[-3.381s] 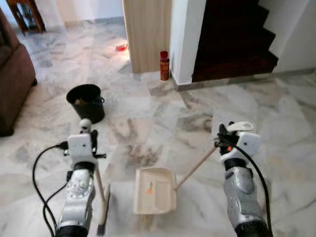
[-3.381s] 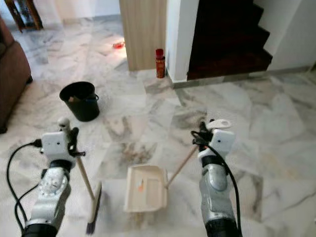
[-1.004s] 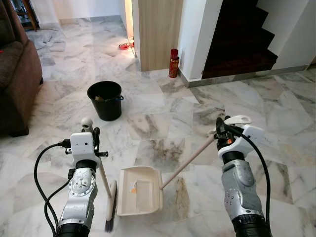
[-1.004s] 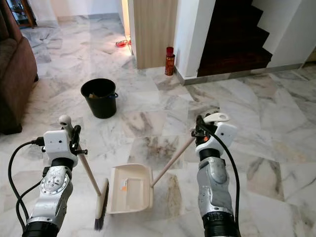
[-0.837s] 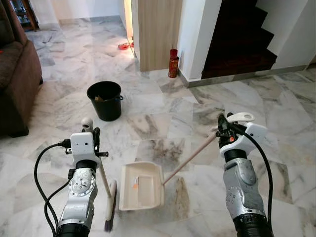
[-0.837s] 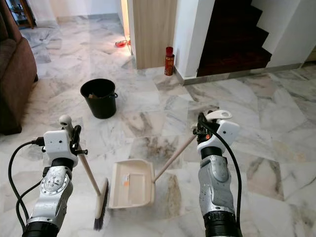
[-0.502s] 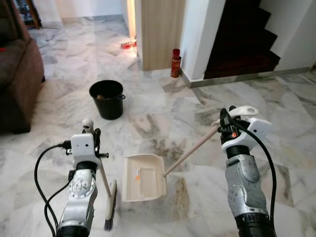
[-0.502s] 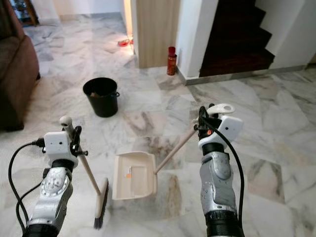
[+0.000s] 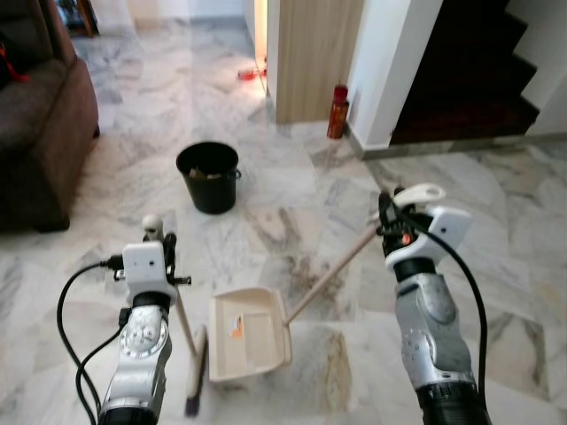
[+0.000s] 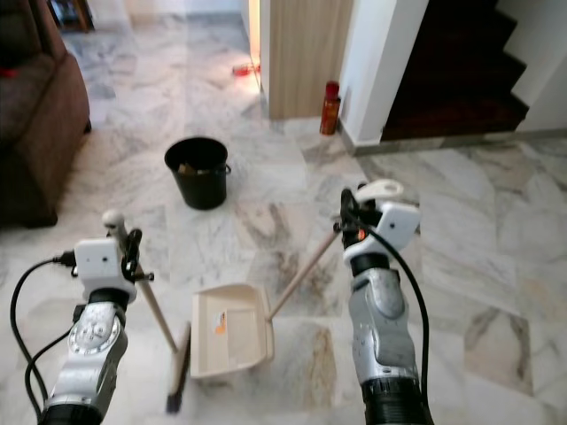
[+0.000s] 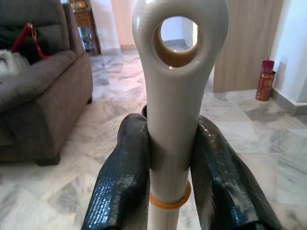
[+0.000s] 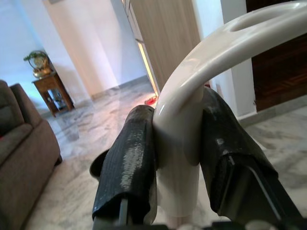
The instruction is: Sweep floor
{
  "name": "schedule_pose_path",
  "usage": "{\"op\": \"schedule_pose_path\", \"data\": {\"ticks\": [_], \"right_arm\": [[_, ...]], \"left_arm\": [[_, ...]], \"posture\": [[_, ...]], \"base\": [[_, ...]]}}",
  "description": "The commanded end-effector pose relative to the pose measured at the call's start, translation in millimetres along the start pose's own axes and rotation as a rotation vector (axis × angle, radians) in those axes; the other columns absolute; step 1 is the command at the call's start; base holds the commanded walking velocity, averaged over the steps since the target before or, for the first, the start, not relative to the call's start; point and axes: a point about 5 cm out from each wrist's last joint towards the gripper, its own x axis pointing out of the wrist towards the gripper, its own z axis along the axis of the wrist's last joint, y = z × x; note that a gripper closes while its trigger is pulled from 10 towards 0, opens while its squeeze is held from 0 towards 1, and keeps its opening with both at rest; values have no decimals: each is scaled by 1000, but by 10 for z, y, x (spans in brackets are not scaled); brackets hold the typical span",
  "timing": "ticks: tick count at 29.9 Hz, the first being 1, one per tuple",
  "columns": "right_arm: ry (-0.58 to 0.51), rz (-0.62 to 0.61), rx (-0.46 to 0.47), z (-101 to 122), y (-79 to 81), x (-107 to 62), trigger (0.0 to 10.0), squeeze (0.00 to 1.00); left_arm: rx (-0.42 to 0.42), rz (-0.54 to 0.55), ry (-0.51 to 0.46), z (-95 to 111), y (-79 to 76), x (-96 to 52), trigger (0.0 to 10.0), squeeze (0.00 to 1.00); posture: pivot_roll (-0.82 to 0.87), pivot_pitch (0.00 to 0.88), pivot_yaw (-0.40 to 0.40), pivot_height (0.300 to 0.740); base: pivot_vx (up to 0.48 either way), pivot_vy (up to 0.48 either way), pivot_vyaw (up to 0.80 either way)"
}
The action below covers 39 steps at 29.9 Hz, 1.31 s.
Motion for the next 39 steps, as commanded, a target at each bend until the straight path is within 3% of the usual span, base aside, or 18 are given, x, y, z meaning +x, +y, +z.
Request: {"op": "schedule_pose_path", "data": {"ticks": [1, 16, 39], "right_arm": [[-76, 15, -12, 181, 6, 33, 10000, 0], [-99, 126, -26, 239, 202, 53, 10000, 0], [-81, 149, 12, 225, 251, 60, 10000, 0]], "left_arm": [[3, -13, -61, 122, -57, 37, 10000, 0], [7, -7, -64, 130, -50, 64, 10000, 0], [10, -4, -63, 134, -47, 64, 10000, 0]], "posture": [[-14, 0, -5, 740], [-2, 0, -7, 740], [-4, 0, -2, 740]], "base": [[349, 0, 0], [351, 0, 607], [351, 0, 0]]}}
